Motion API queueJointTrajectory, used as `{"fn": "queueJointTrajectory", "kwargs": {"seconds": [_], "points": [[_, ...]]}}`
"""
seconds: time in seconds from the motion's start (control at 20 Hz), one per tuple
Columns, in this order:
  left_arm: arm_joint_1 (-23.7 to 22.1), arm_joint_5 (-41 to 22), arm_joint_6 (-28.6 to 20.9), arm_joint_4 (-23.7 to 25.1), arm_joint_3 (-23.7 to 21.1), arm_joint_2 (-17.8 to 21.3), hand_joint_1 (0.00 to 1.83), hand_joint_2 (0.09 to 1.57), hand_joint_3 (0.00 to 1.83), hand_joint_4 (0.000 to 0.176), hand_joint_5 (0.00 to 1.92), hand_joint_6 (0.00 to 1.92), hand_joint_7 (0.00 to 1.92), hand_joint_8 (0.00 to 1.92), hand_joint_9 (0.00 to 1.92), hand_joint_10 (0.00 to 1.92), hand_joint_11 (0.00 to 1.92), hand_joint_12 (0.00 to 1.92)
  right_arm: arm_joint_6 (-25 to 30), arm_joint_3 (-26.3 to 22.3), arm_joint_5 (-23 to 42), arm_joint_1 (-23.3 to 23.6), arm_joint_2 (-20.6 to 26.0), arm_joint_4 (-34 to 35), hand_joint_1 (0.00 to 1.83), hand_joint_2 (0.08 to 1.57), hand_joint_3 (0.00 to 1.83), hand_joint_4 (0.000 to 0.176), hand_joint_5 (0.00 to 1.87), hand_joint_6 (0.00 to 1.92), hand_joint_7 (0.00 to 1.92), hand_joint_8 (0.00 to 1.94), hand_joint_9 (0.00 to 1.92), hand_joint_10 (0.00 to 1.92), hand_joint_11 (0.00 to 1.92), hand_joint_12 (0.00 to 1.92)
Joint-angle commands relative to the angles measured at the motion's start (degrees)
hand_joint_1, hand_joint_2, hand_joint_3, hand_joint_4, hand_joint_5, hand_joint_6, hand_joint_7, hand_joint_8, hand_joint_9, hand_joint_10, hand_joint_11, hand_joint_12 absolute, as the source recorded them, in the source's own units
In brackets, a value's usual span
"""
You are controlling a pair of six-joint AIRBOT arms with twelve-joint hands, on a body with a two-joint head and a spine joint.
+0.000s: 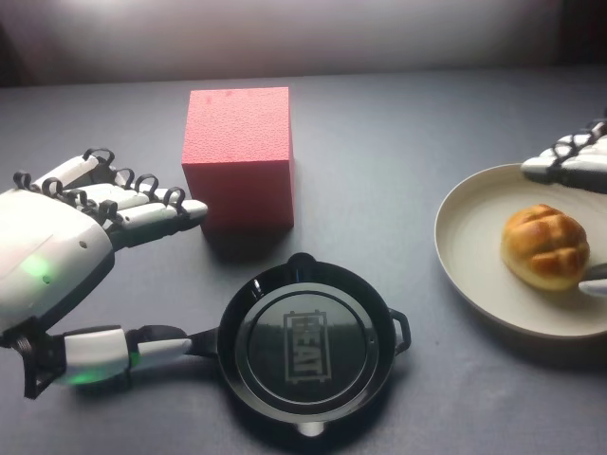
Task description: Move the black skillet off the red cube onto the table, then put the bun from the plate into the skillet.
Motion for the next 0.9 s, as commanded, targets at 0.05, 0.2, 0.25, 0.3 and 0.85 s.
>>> {"fn": "queueJointTrajectory", "kwargs": {"seconds": [0.05, 0.2, 0.25, 0.3, 0.85], "points": [[-0.2, -7.9, 0.1, 0.9, -0.1, 0.5, 0.58, 0.94, 0.00, 0.074, 0.51, 0.01, 0.53, 0.01, 0.54, 0.02, 0.12, 1.18, -1.0, 1.6, 0.1, 2.3, -1.1, 0.0, 1.07, 0.89, 0.00, 0.058, 0.38, 0.00, 0.44, 0.00, 0.43, 0.00, 0.16, 0.83], [-0.2, -8.4, 0.1, 1.0, -0.2, 0.5, 0.55, 0.94, 0.00, 0.052, 0.51, 0.00, 0.54, 0.00, 0.55, 0.02, 0.06, 1.34, -2.7, 3.6, -5.9, 5.0, -3.1, -1.5, 1.11, 0.90, 0.00, 0.030, 0.46, 0.00, 0.57, 0.01, 0.56, 0.02, 0.23, 0.81], [-0.2, -8.4, 0.1, 1.0, -0.3, 0.5, 0.56, 0.94, 0.00, 0.054, 0.52, 0.01, 0.55, 0.01, 0.55, 0.02, 0.04, 1.36, -3.5, 4.0, -7.4, 6.0, -3.7, -1.9, 1.13, 0.94, 0.00, 0.031, 0.59, 0.00, 0.67, 0.01, 0.64, 0.02, 0.23, 0.94], [-0.1, -8.7, 0.1, 1.0, -0.3, 0.5, 0.55, 0.93, 0.00, 0.054, 0.52, 0.00, 0.55, 0.00, 0.56, 0.03, 0.04, 1.35, -4.9, 4.2, -8.4, 6.9, -4.3, -2.1, 1.14, 0.96, 0.00, 0.002, 0.71, 0.01, 0.77, 0.01, 0.72, 0.03, 0.24, 1.03], [1.3, -11.2, 0.1, 0.4, -1.0, 1.2, 0.50, 1.00, 0.01, 0.033, 0.53, 0.01, 0.56, 0.00, 0.54, 0.02, 0.00, 1.32, -1.1, -0.6, 7.0, 10.4, -3.3, -9.2, 1.38, 1.08, 0.00, 0.000, 0.99, 0.99, 1.09, 0.74, 0.95, 1.07, 0.69, 1.06]]}}
